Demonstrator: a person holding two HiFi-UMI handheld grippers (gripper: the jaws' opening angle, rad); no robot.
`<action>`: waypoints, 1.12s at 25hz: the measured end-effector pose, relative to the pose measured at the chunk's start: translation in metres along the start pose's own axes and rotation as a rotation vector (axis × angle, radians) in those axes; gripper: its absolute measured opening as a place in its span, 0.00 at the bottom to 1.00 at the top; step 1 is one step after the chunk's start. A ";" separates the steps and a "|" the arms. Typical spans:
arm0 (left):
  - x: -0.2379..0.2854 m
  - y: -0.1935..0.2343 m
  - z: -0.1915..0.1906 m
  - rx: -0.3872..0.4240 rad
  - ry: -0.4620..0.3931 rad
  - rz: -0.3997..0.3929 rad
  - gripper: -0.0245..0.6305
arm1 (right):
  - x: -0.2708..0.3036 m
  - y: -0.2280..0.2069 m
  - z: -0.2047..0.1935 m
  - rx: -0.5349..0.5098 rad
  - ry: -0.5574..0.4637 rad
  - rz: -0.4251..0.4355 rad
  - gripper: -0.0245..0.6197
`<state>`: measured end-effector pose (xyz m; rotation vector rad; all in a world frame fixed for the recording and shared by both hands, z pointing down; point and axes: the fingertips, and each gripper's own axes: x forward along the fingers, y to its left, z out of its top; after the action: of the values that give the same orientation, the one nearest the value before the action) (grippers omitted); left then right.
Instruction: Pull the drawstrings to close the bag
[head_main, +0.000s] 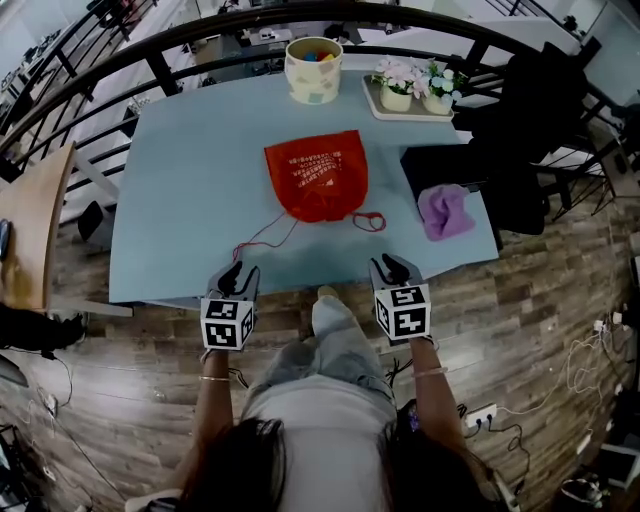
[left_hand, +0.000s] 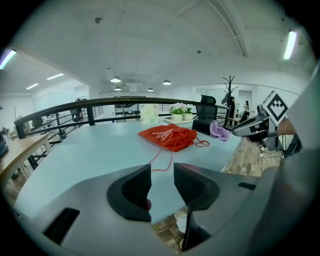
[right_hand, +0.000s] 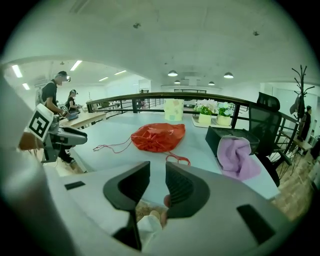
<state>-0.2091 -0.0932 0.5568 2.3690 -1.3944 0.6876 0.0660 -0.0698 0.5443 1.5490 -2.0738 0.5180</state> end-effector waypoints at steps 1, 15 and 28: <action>-0.002 -0.001 0.001 -0.001 -0.007 -0.003 0.27 | -0.002 0.002 0.003 -0.002 -0.010 -0.005 0.21; -0.026 -0.006 0.039 0.036 -0.139 0.054 0.14 | -0.014 0.014 0.040 -0.008 -0.121 -0.030 0.15; -0.063 -0.071 0.072 0.046 -0.243 0.090 0.08 | -0.064 -0.003 0.045 -0.026 -0.234 -0.013 0.12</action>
<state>-0.1551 -0.0479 0.4609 2.5061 -1.6081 0.4697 0.0761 -0.0473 0.4698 1.6749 -2.2311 0.3165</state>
